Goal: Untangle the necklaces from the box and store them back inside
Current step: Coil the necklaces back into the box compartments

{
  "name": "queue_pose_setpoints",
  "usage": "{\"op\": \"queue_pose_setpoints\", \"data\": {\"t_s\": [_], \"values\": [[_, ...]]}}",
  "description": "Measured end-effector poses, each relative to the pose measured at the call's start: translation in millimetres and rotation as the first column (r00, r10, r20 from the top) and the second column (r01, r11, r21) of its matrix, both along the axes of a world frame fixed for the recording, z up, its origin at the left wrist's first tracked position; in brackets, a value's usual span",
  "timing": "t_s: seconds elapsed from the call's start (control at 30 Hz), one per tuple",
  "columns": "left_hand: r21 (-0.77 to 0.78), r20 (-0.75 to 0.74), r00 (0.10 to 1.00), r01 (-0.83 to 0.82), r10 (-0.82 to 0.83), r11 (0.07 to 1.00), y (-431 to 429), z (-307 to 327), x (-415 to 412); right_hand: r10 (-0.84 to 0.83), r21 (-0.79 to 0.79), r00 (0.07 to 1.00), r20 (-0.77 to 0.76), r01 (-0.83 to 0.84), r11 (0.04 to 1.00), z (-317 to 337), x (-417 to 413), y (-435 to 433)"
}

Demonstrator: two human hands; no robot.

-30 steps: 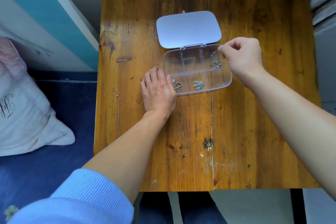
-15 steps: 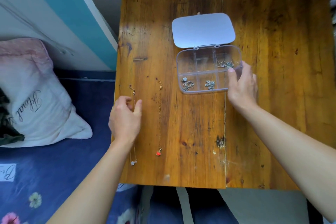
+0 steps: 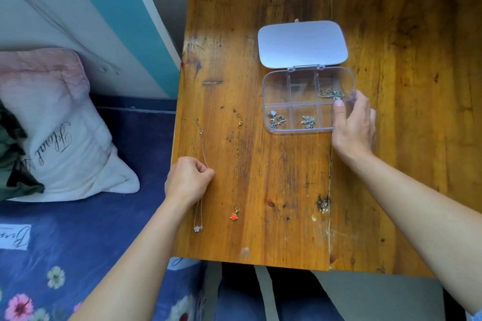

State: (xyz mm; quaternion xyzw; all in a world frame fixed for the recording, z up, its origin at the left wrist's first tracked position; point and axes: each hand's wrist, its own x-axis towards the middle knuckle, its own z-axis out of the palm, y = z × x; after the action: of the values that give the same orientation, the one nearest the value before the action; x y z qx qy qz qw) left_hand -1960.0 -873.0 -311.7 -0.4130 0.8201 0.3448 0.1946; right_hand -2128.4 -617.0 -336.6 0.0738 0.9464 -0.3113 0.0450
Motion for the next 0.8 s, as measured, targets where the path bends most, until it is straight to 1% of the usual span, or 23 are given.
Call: {"op": "queue_pose_setpoints", "data": {"t_s": [0.03, 0.1, 0.13, 0.2, 0.27, 0.33, 0.4, 0.47, 0.5, 0.57, 0.67, 0.8], "values": [[-0.027, -0.058, 0.998, 0.016, -0.017, 1.0, 2, 3, 0, -0.001, 0.005, 1.0, -0.003, 0.001, 1.0, 0, 0, 0], [-0.077, -0.229, 0.972, 0.027, -0.043, 0.997, 5, 11, -2, 0.002, 0.012, 1.0, -0.012, -0.002, 1.0, 0, 0, 0], [-0.063, -0.321, 0.946, 0.013, -0.033, 0.998, 6, 17, -4, 0.003, 0.015, 1.0, -0.015, -0.002, 1.0, -1, 0, 0], [0.063, -0.469, 0.882, -0.024, 0.051, 0.998, 7, 31, -12, 0.002, 0.02, 1.0, -0.016, -0.002, 1.0, 0, 0, 0], [0.23, -0.552, 0.819, -0.031, 0.156, 0.973, 11, 46, -25, 0.005, 0.021, 1.0, -0.014, -0.004, 1.0, 0, 0, 0], [0.365, -0.604, 0.756, -0.018, 0.251, 0.931, 16, 57, -45, 0.003, 0.023, 1.0, -0.012, -0.003, 1.0, 0, 0, 0], [0.52, -0.601, 0.691, -0.042, 0.401, 0.853, 23, 67, -71, 0.004, 0.028, 1.0, -0.015, -0.004, 1.0, 0, 0, 0], [0.671, -0.539, 0.634, -0.075, 0.554, 0.738, 30, 76, -98, 0.009, 0.033, 1.0, -0.019, -0.009, 0.999, 0, 0, 0], [0.718, -0.507, 0.619, -0.083, 0.6, 0.692, 34, 80, -112, 0.012, 0.035, 1.0, -0.019, -0.011, 0.999, 0, -1, 0], [0.775, -0.463, 0.608, -0.075, 0.645, 0.627, 42, 88, -138, 0.017, 0.039, 1.0, -0.023, -0.016, 0.999, -1, -1, 1], [0.814, -0.419, 0.625, -0.064, 0.659, 0.577, 55, 94, -168, 0.025, 0.042, 0.999, -0.028, -0.024, 0.999, -3, -1, 1], [0.812, -0.388, 0.647, -0.096, 0.656, 0.575, 66, 85, -189, 0.027, 0.05, 0.999, -0.024, -0.026, 0.998, -5, -1, 2]]}}
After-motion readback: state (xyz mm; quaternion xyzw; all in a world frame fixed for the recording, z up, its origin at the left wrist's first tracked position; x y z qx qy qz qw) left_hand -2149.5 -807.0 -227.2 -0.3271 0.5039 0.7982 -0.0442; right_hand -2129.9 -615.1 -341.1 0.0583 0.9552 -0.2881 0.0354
